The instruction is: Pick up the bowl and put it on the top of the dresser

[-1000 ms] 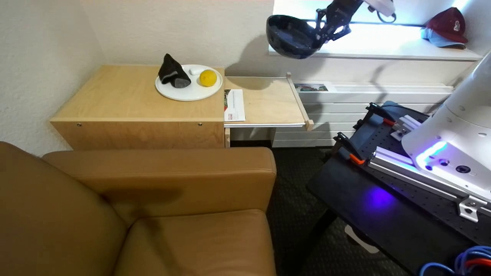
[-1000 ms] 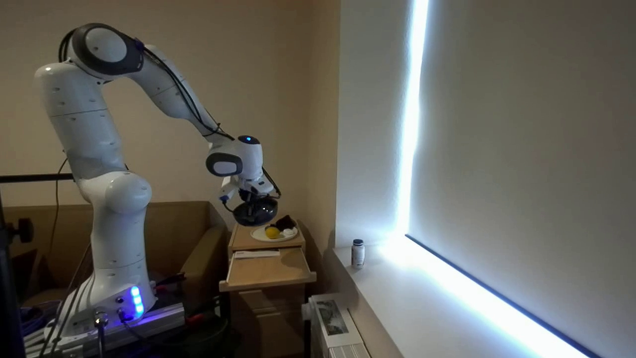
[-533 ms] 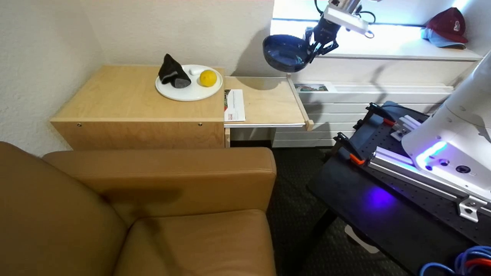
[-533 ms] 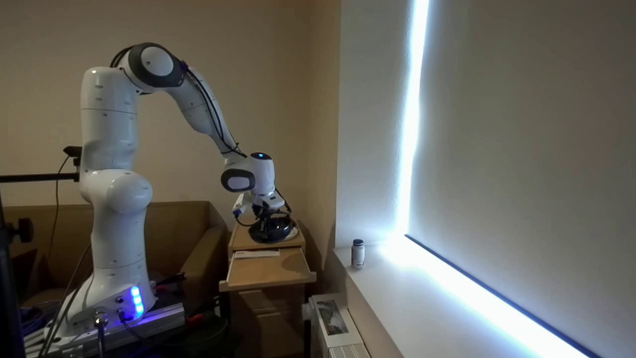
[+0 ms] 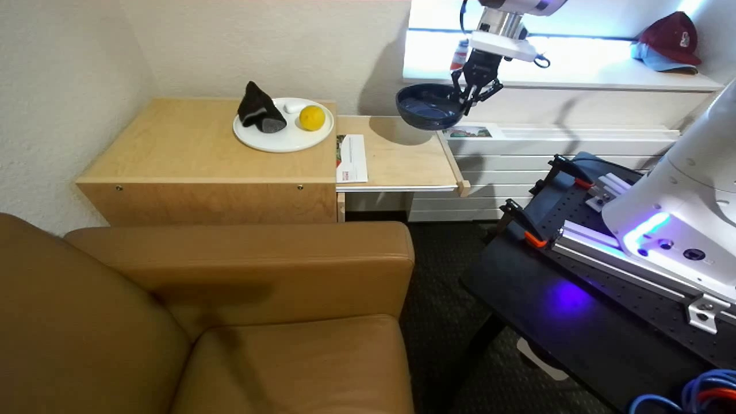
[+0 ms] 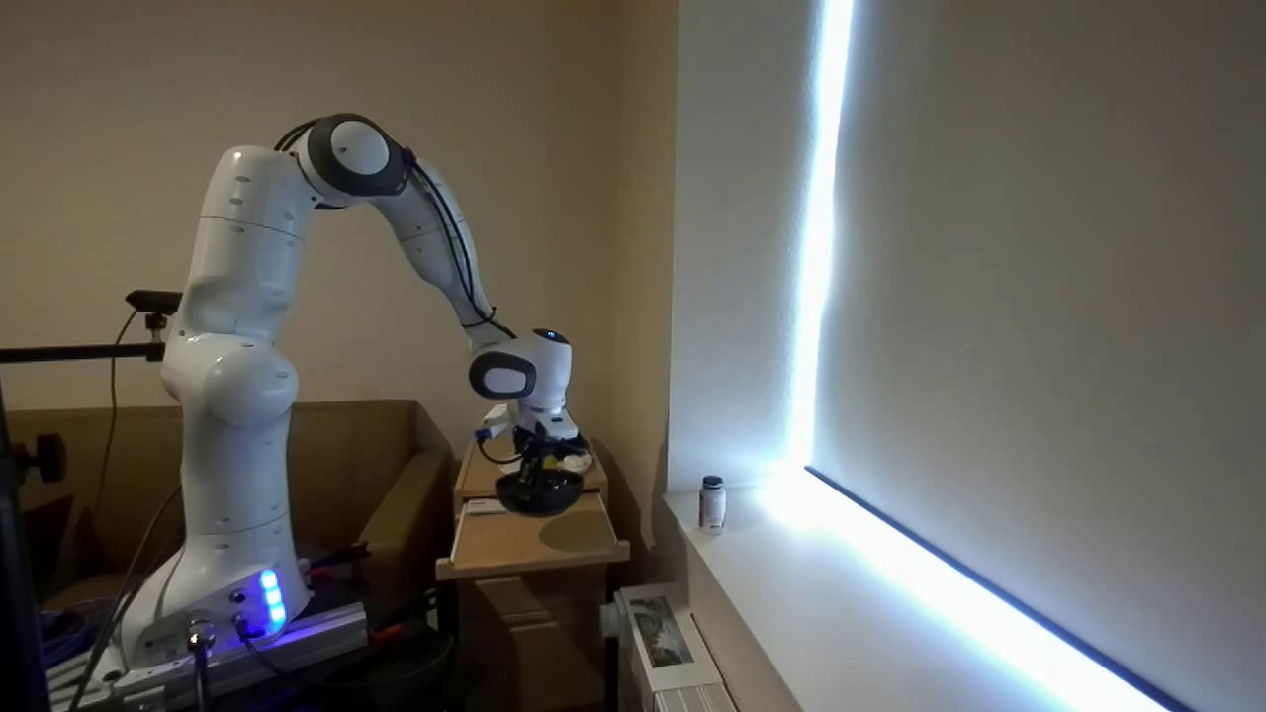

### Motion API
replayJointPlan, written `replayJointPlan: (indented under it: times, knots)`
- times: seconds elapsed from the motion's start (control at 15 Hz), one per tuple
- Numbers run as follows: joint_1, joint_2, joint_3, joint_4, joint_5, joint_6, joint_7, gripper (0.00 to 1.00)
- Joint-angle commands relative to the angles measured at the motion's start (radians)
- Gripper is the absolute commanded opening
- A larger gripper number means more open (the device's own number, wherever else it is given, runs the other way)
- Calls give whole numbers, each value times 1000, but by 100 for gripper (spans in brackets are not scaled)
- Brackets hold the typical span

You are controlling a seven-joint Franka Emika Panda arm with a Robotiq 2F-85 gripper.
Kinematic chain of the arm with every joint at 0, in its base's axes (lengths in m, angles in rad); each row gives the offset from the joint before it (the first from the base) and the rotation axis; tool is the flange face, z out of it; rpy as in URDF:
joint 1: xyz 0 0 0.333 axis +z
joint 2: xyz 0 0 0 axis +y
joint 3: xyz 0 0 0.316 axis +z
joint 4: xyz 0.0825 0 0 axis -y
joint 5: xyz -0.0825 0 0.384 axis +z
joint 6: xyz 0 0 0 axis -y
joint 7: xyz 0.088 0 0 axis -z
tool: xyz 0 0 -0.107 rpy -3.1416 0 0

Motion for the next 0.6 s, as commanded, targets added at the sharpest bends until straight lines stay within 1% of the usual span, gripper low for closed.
replayJointPlan:
  times: [0.0,0.07,0.2,0.33,0.53]
  knots:
    - [-23,-18,37,25,-10,-118,3,2]
    - [-21,-10,39,31,-17,-142,6,2]
    - [-17,13,45,41,-20,-149,14,2]
    - [-16,38,54,50,-2,-109,11,2]
    - [-18,52,67,72,25,-113,11,2]
